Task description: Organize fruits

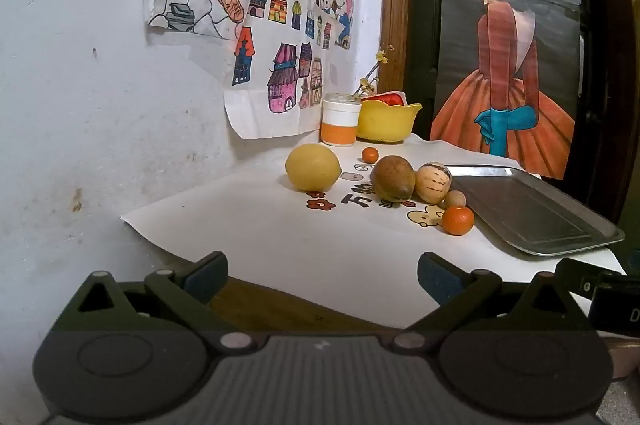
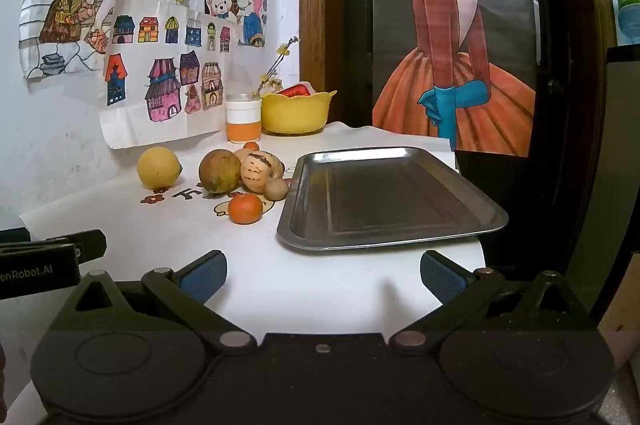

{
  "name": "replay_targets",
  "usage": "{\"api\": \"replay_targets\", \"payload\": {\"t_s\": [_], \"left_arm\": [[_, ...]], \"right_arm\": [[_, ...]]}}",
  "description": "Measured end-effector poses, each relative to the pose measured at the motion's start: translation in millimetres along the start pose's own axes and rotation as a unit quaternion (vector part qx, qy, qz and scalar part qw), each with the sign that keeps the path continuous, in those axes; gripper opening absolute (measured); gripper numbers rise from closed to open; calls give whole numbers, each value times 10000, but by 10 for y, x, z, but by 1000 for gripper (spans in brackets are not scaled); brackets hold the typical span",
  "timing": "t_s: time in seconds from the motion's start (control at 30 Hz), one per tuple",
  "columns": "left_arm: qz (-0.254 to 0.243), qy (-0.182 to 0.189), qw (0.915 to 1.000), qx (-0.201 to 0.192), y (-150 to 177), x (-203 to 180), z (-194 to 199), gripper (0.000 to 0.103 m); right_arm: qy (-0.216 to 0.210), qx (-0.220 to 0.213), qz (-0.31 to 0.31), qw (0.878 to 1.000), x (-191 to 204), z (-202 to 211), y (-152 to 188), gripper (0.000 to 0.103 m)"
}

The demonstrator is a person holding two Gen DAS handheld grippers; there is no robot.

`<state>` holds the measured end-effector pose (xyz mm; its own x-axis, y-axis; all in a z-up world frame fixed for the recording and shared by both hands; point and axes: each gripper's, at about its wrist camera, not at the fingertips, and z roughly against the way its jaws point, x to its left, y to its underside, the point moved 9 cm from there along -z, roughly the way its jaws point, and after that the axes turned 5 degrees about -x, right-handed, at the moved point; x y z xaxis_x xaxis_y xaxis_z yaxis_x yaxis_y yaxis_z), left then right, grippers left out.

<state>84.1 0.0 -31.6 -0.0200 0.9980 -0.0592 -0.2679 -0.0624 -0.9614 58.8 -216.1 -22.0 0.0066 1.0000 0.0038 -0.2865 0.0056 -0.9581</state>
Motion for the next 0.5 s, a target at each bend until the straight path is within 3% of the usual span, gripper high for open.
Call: {"api": "replay_targets", "payload": {"t_s": [0.5], "left_arm": [[-14, -7, 10000, 11, -4, 17, 5, 103]], "right_arm": [[-10, 19, -10, 10000, 0, -4, 6, 103]]}}
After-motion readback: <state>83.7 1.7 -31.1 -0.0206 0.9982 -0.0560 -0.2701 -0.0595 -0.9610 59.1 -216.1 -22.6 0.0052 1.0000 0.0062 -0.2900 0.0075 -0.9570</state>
